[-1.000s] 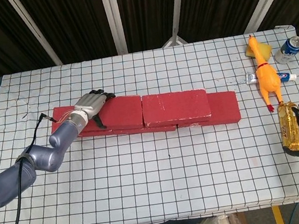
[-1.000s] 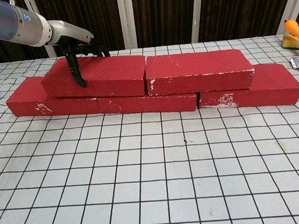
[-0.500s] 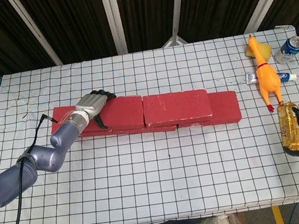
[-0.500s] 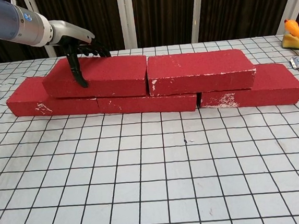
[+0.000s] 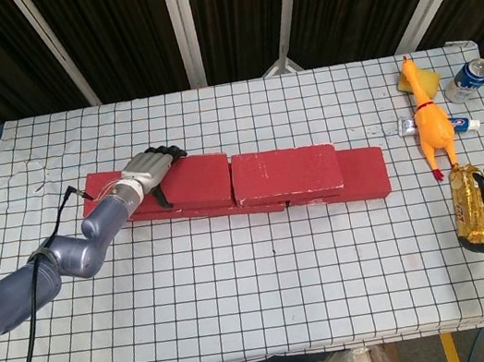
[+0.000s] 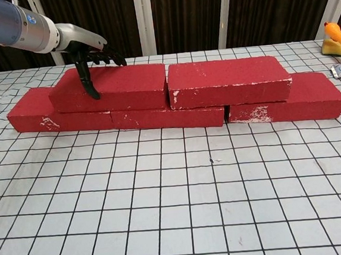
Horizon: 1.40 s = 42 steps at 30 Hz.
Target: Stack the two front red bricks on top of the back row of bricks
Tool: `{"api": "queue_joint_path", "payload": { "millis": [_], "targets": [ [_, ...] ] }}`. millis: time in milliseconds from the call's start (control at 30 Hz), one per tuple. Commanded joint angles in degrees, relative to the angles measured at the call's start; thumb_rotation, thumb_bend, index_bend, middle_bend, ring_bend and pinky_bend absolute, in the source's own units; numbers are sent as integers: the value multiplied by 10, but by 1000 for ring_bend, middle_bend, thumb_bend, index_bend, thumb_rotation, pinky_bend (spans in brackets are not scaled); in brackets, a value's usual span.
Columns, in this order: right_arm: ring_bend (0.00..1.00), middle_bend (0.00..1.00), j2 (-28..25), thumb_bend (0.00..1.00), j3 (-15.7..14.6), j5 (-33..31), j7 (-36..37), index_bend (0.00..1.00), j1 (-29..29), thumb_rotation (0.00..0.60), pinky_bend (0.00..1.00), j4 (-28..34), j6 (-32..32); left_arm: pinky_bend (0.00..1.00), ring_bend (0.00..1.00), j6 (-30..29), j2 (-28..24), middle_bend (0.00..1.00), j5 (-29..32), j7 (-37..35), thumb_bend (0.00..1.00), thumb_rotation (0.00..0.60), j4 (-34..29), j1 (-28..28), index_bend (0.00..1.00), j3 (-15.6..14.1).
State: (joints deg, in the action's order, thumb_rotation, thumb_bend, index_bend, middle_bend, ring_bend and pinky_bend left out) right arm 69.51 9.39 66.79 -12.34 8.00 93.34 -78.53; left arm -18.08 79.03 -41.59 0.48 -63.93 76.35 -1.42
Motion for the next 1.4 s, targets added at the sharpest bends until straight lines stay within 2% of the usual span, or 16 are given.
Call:
{"api": "queue_joint_path", "payload": {
  "millis": [33, 600, 1400],
  "targets": [
    [0, 0, 0, 162, 0, 0, 0, 46, 0, 600, 0, 0, -1, 0, 0, 0, 0, 10, 1, 1, 0, 600, -1, 1, 101, -2],
    [0, 0, 1, 162, 2, -2, 2, 46, -1, 600, 0, 0, -2, 0, 0, -16, 5, 124, 20, 15, 0, 600, -4, 9, 105, -10],
    [0, 0, 1, 162, 3, -7, -1, 46, 0, 600, 0, 2, -1, 0, 0, -31, 10, 126, 35, 30, 0, 600, -10, 12, 101, -8]
  ]
}}
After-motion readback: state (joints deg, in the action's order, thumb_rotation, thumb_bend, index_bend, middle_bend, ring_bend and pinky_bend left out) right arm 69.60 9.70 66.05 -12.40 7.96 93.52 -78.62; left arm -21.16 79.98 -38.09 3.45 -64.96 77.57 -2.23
